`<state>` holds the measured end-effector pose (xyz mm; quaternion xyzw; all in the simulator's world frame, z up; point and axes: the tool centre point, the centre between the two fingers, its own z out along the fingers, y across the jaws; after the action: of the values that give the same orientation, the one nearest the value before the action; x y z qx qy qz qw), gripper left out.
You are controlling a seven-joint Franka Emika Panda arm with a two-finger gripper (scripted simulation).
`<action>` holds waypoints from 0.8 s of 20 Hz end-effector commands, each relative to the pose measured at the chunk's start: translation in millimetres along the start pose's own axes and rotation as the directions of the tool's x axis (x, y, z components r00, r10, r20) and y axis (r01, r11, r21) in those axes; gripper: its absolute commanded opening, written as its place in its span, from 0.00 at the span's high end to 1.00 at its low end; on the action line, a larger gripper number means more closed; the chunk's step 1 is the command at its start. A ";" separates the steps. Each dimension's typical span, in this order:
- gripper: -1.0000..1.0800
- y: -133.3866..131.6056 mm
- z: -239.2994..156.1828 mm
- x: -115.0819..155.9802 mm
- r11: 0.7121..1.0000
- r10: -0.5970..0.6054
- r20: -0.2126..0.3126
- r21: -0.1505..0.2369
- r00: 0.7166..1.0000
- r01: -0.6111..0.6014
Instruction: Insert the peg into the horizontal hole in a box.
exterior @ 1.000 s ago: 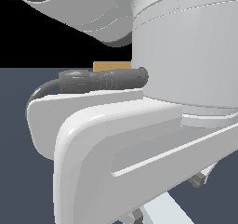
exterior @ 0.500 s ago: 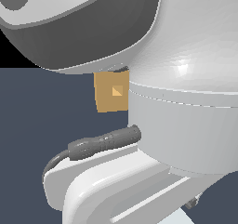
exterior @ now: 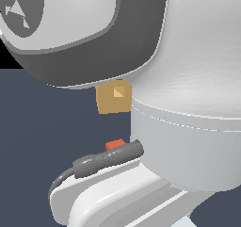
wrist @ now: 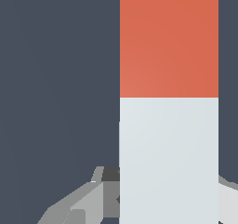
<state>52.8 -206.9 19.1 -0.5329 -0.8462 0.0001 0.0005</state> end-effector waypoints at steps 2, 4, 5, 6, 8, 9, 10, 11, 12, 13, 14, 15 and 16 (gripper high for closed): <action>1.00 0.2 -0.4 -0.4 1.000 0.000 0.001 -0.001 1.000 0.000; 1.00 0.2 -0.4 -0.4 1.000 0.000 0.001 -0.001 1.000 0.000; 1.00 0.2 -0.4 -0.4 1.000 0.000 0.001 -0.001 1.000 0.000; 1.00 0.2 -0.4 -0.4 1.000 0.000 0.001 -0.001 1.000 0.000; 1.00 0.1 -0.1 0.2 1.000 0.000 0.000 0.000 1.000 0.000; 1.00 0.2 -0.3 0.8 1.000 0.001 0.000 0.000 1.000 -0.001; 1.00 0.5 -0.6 1.9 1.000 0.002 0.000 0.000 1.000 -0.002; 1.00 0.8 -1.1 3.4 1.000 0.003 0.000 0.000 1.000 -0.003; 1.00 1.3 -1.7 5.4 1.000 0.005 0.000 0.000 1.000 -0.005; 1.00 1.8 -2.4 7.8 1.000 0.007 0.000 0.000 1.000 -0.007; 1.00 2.5 -3.3 10.8 1.000 0.009 0.000 0.000 1.000 -0.009; 1.00 3.4 -4.3 14.3 1.000 0.012 0.000 0.000 1.000 -0.012; 1.00 4.4 -5.5 18.3 1.000 0.015 0.000 0.000 1.000 -0.015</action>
<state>48.4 -194.3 21.0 -0.5381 -0.8429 0.0008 0.0022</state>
